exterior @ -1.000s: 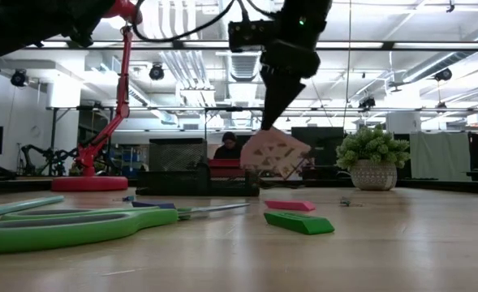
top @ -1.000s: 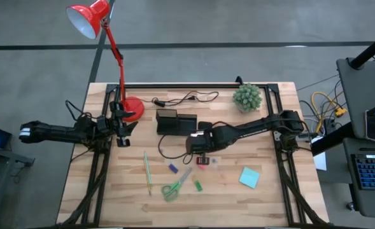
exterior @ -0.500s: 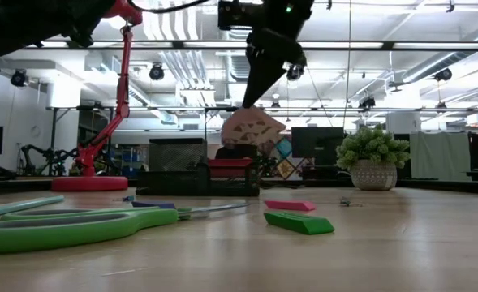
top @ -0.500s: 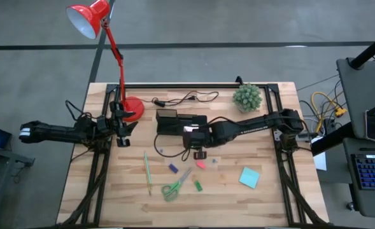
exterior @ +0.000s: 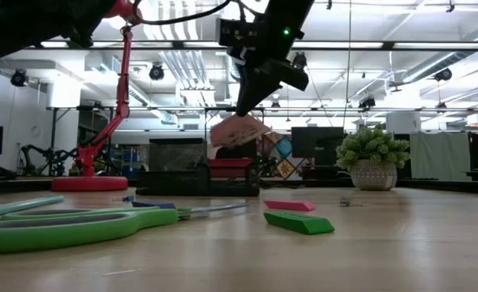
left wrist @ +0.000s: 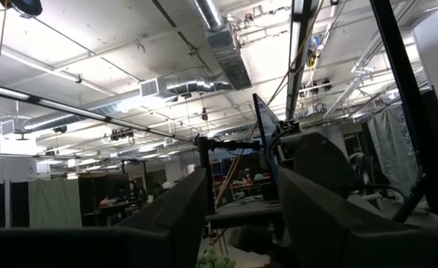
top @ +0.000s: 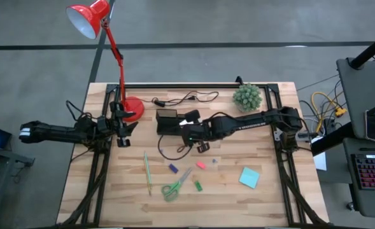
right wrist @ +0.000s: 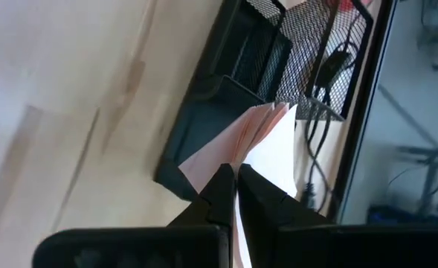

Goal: Pick and place office supplies into organizer
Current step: Put the pink sticky notes into the black mesh desk organizer

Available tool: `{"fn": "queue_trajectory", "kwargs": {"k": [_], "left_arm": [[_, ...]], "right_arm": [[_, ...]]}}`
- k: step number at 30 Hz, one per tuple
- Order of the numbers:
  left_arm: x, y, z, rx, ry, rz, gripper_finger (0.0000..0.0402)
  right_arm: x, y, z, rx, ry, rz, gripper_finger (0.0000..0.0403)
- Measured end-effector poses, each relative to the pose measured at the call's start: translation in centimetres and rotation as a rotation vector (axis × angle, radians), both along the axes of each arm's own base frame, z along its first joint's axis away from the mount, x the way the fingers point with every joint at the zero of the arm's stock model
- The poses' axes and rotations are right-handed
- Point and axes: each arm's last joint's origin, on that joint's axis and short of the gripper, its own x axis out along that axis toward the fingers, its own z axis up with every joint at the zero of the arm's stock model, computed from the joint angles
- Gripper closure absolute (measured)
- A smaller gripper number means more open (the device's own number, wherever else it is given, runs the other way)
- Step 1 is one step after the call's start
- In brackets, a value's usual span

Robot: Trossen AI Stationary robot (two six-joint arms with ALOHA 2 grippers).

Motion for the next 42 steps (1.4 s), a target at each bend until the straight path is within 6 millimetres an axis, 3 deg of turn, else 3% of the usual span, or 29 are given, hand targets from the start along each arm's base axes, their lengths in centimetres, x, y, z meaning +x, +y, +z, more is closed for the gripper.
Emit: {"fn": "queue_trajectory", "kwargs": {"k": [14,42], "left_arm": [[0.0,0.0,-0.2,0.000,0.005,0.000,0.0246],[0.0,0.0,-0.2,0.000,0.008,0.000,0.0246]], "right_arm": [[0.2,-1.3,-0.1,-0.071,0.112,0.311,0.0395],[0.2,-6.1,-0.5,-0.020,0.141,0.520,0.0395]]}}
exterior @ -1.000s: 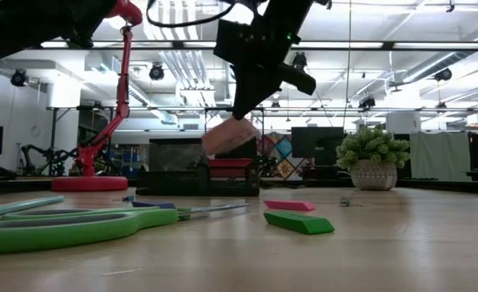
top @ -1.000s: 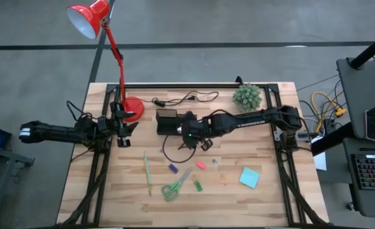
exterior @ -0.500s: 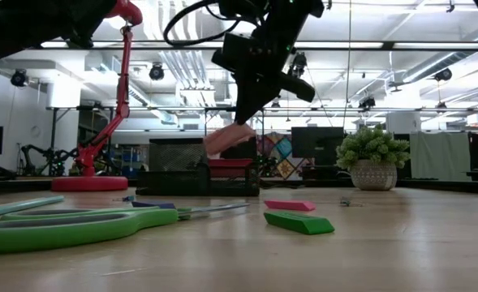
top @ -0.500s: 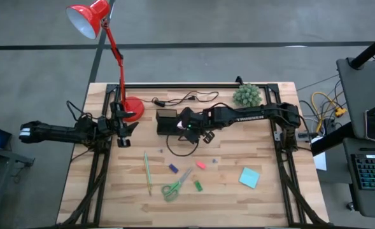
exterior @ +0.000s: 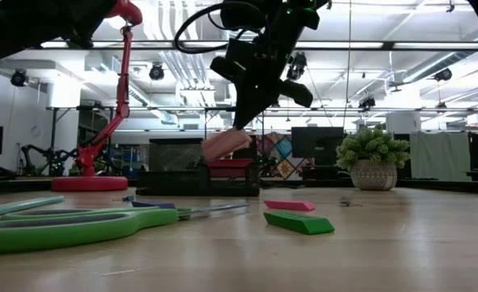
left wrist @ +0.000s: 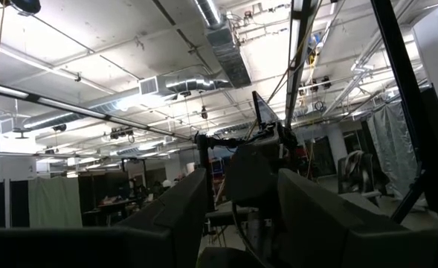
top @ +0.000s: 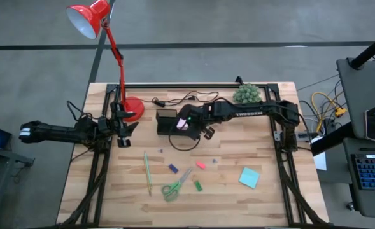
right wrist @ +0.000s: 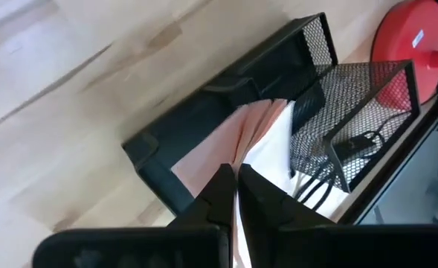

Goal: Pick and place office supplies into organizer
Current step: Put the pink sticky notes into the black mesh desk organizer

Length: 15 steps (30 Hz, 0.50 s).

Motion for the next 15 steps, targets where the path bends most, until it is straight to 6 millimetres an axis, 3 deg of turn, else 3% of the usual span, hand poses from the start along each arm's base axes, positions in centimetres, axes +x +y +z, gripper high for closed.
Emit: {"fn": "queue_trajectory", "kwargs": {"k": [15], "left_arm": [[0.0,0.0,-0.4,0.000,0.013,0.000,0.0246]], "right_arm": [[-0.3,-1.8,-0.4,0.018,0.000,0.074,0.0395]]}}
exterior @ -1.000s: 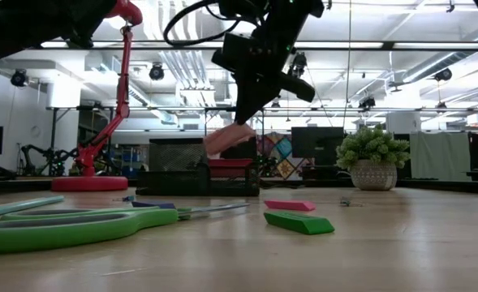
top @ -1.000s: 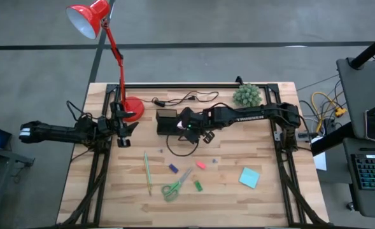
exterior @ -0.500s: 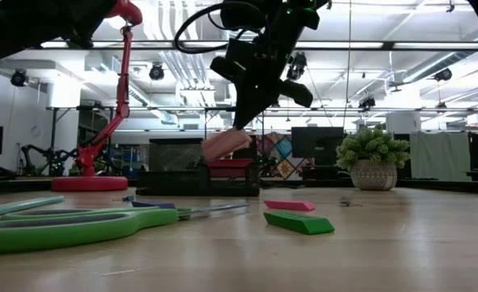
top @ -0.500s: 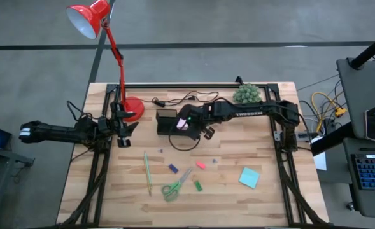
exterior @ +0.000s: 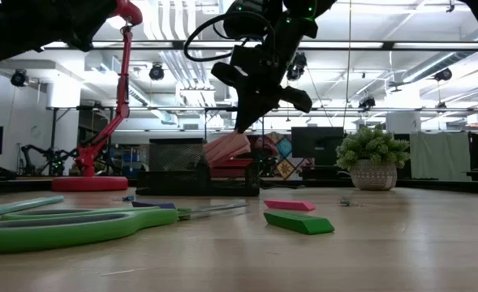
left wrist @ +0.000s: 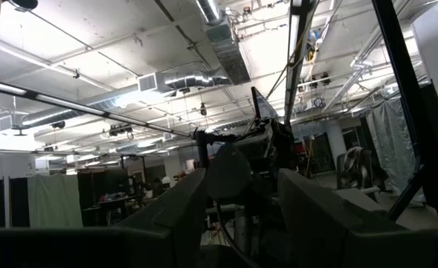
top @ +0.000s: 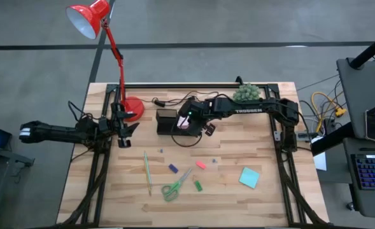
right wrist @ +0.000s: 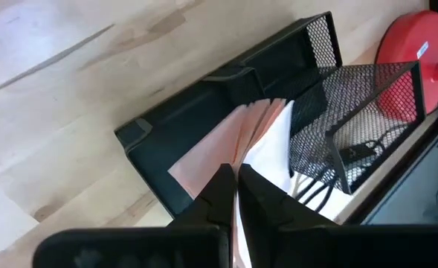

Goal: Pick and place office supplies into organizer
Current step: Put the pink sticky notes into the black mesh desk organizer

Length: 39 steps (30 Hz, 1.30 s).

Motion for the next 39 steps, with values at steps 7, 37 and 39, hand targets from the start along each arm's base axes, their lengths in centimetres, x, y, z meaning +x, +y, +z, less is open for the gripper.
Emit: {"fn": "queue_trajectory", "kwargs": {"k": [7,37,39], "left_arm": [[0.0,0.0,-0.1,-0.002,0.002,-0.001,0.0246],[0.0,0.0,-0.1,-0.009,0.001,0.010,0.0246],[0.0,0.0,-0.1,-0.010,0.001,0.011,0.0246]], "right_arm": [[-0.2,-0.1,-1.4,0.002,-0.007,0.026,0.0395],[-0.4,-1.0,-2.9,0.013,-0.042,0.015,0.0394],[-0.4,-1.0,-2.9,0.013,-0.042,0.016,0.0394]]}}
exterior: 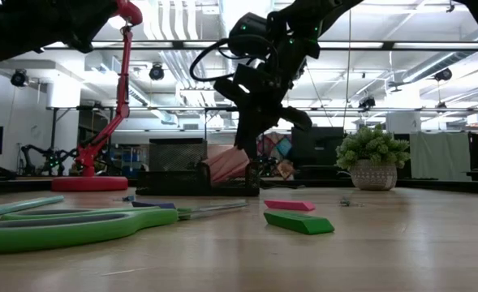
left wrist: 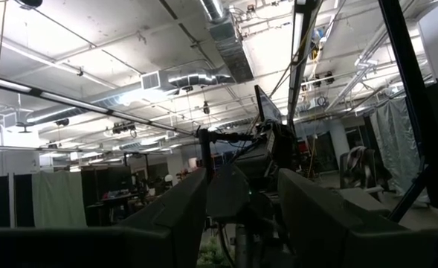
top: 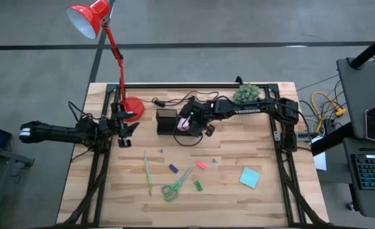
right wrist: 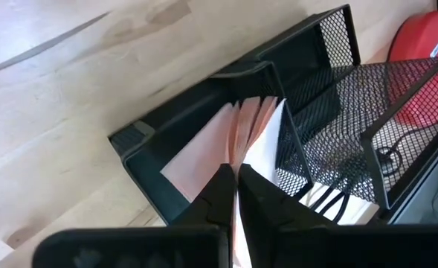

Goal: Pick and place office supplies into organizer
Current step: Put the pink sticky notes into the black mesh desk organizer, then put the pink eraser into the black mesh desk organizer

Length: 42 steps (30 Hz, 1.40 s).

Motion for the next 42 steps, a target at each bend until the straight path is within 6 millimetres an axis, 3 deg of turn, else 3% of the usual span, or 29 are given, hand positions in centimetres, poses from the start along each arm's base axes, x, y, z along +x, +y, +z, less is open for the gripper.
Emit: {"fn": "queue_trajectory", "kwargs": {"k": [17,24,29,35,42], "left_arm": [[0.0,0.0,-0.1,-0.004,0.002,-0.001,0.0246],[0.0,0.0,-0.1,-0.004,0.002,-0.001,0.0246],[0.0,0.0,0.0,-0.002,0.002,0.000,0.0246],[0.0,0.0,0.1,-0.001,-0.003,0.001,0.0246],[-0.1,0.0,0.2,0.001,-0.015,0.001,0.0246]], "right_arm": [[0.1,0.1,-0.1,0.019,-0.004,0.017,0.0300],[0.3,-0.1,0.2,-0.001,-0.011,-0.073,0.0291],[1.6,0.2,2.4,0.075,-0.146,-0.194,0.0300],[2.9,1.2,6.8,0.300,-0.296,-0.455,0.0311],[1.7,3.5,11.6,0.531,-0.181,-0.778,0.0316]]}}
